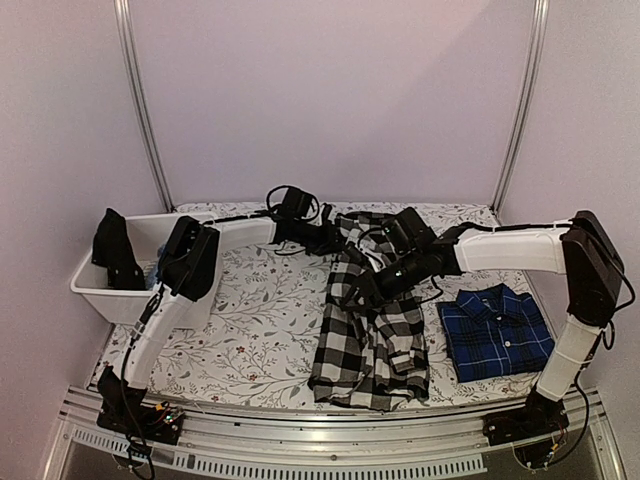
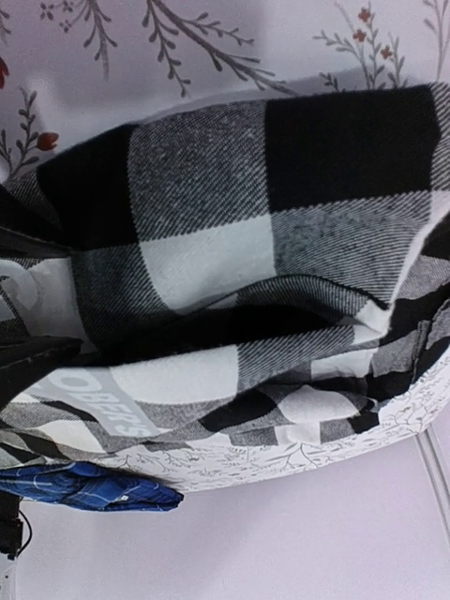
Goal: Fold and stack the long sleeve shirts
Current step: Fold the sleeve of the 1/3-folded shirt, then smooth out the sleeve of the 1/3-folded shirt.
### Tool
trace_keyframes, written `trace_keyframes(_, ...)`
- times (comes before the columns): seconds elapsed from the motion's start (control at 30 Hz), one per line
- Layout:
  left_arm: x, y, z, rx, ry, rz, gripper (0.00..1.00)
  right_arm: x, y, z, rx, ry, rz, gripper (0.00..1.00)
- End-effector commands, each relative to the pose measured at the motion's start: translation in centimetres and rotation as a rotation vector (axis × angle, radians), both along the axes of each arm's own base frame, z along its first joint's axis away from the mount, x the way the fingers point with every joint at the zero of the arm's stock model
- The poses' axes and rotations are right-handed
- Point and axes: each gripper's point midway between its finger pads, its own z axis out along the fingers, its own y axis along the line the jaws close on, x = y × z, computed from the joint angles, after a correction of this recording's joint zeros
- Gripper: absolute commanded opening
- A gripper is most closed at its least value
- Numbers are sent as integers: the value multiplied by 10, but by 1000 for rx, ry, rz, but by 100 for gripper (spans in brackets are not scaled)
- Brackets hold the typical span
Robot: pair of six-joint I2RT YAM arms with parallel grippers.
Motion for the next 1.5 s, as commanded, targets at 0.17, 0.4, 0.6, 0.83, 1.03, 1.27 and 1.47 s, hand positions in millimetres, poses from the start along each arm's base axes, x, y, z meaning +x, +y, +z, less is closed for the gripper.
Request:
trace_keyframes(0.17, 15, 19, 42, -21, -80, 23, 35, 32, -8, 40, 13, -142, -116, 55)
trace_keyframes(0.4, 22, 29, 63, -18, -115, 33, 43, 95, -60, 65, 12, -212, -392, 55)
trace_keyframes(0.6, 11, 37, 87, -13, -125, 42, 47, 132, -67, 74, 116, -202, -429, 43)
trace_keyframes(0.83, -53, 57, 102, -14, -59, 25, 36, 161, -46, 61, 155, -181, -401, 32)
trace_keyframes(1.03, -143, 71, 69, 113, 28, -10, 36, 179, -43, 38, 161, -140, -404, 30)
trace_keyframes(1.27, -238, 70, 29, 217, 129, -116, 40, 184, -46, 14, 142, -108, -405, 31)
trace_keyframes(1.47, -272, 71, 12, 283, 178, -148, 40, 180, -46, 3, 137, -86, -408, 31)
